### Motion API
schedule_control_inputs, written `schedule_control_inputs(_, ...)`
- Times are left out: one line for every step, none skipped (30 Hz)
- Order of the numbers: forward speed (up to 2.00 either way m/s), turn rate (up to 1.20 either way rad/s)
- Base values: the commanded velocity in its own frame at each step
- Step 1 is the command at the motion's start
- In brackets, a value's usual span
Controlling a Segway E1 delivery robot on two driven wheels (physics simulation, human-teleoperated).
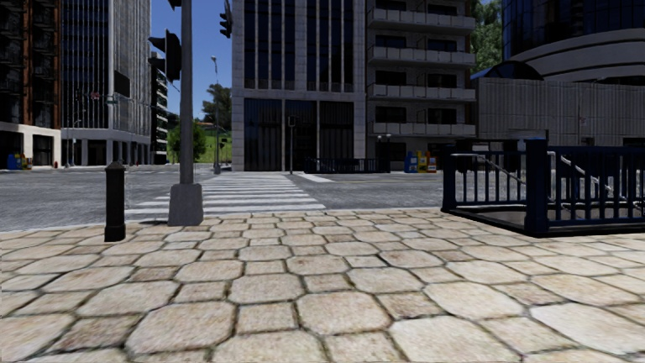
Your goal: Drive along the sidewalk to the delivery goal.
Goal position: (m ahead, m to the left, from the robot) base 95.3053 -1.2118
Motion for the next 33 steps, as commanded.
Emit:
schedule_control_inputs(2.00,0.36)
schedule_control_inputs(2.00,0.36)
schedule_control_inputs(2.00,0.36)
schedule_control_inputs(2.00,0.36)
schedule_control_inputs(2.00,0.36)
schedule_control_inputs(2.00,0.36)
schedule_control_inputs(2.00,0.36)
schedule_control_inputs(2.00,0.36)
schedule_control_inputs(2.00,0.36)
schedule_control_inputs(2.00,0.36)
schedule_control_inputs(2.00,0.36)
schedule_control_inputs(2.00,0.36)
schedule_control_inputs(2.00,0.36)
schedule_control_inputs(2.00,0.36)
schedule_control_inputs(2.00,0.36)
schedule_control_inputs(2.00,0.36)
schedule_control_inputs(2.00,0.36)
schedule_control_inputs(2.00,0.36)
schedule_control_inputs(2.00,0.36)
schedule_control_inputs(2.00,0.36)
schedule_control_inputs(2.00,0.36)
schedule_control_inputs(2.00,0.36)
schedule_control_inputs(2.00,0.36)
schedule_control_inputs(2.00,0.36)
schedule_control_inputs(2.00,0.34)
schedule_control_inputs(2.00,0.21)
schedule_control_inputs(2.00,0.17)
schedule_control_inputs(2.00,0.24)
schedule_control_inputs(2.00,0.27)
schedule_control_inputs(2.00,0.28)
schedule_control_inputs(2.00,0.28)
schedule_control_inputs(2.00,0.28)
schedule_control_inputs(2.00,0.28)
